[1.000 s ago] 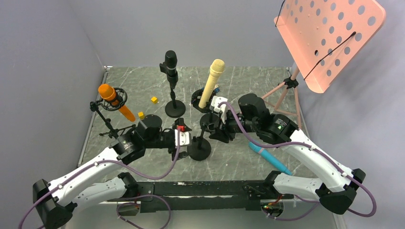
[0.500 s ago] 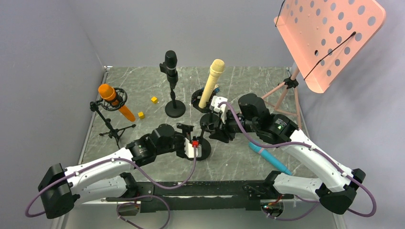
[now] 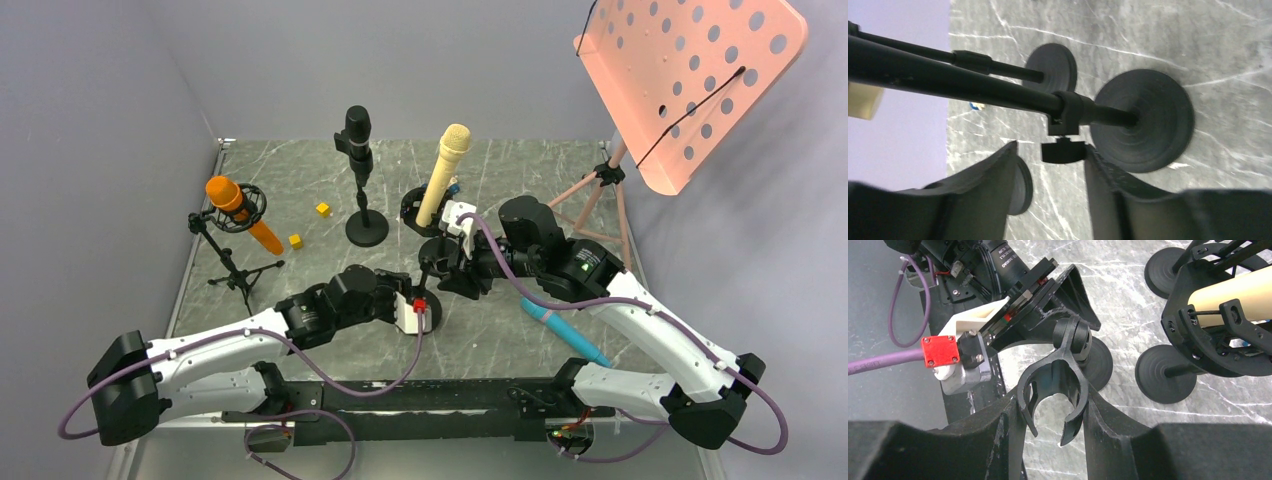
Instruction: Remove the microphone from the stand
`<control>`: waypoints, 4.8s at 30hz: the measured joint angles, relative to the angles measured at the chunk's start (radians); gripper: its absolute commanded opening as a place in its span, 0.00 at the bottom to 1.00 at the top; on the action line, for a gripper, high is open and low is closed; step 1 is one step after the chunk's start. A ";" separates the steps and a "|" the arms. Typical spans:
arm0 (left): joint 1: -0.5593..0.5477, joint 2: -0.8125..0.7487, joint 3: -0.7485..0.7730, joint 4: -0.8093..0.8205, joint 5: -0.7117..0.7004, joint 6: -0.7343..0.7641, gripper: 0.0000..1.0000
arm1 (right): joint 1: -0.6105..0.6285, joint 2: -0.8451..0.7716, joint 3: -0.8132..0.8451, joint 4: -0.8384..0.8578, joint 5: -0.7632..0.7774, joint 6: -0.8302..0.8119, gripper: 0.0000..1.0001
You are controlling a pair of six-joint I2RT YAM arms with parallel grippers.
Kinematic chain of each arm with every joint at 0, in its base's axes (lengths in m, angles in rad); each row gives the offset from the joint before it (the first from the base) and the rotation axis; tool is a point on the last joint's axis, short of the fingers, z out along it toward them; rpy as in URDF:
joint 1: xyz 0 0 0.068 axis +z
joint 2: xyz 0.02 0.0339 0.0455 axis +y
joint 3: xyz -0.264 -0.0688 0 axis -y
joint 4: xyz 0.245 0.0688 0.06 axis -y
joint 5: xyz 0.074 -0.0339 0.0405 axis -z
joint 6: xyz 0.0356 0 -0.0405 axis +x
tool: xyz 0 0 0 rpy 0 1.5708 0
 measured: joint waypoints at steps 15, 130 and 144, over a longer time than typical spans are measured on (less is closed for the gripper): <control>0.373 0.225 0.354 -0.439 0.618 -0.434 0.15 | -0.011 0.014 0.006 0.016 0.030 -0.013 0.02; 0.857 -0.164 0.728 -0.926 0.742 -0.354 0.99 | -0.329 -0.178 -0.220 -0.066 0.216 -0.168 0.00; 0.891 -0.172 0.719 -0.918 0.776 -0.398 0.99 | -0.640 -0.078 -0.341 0.207 0.209 -0.050 0.00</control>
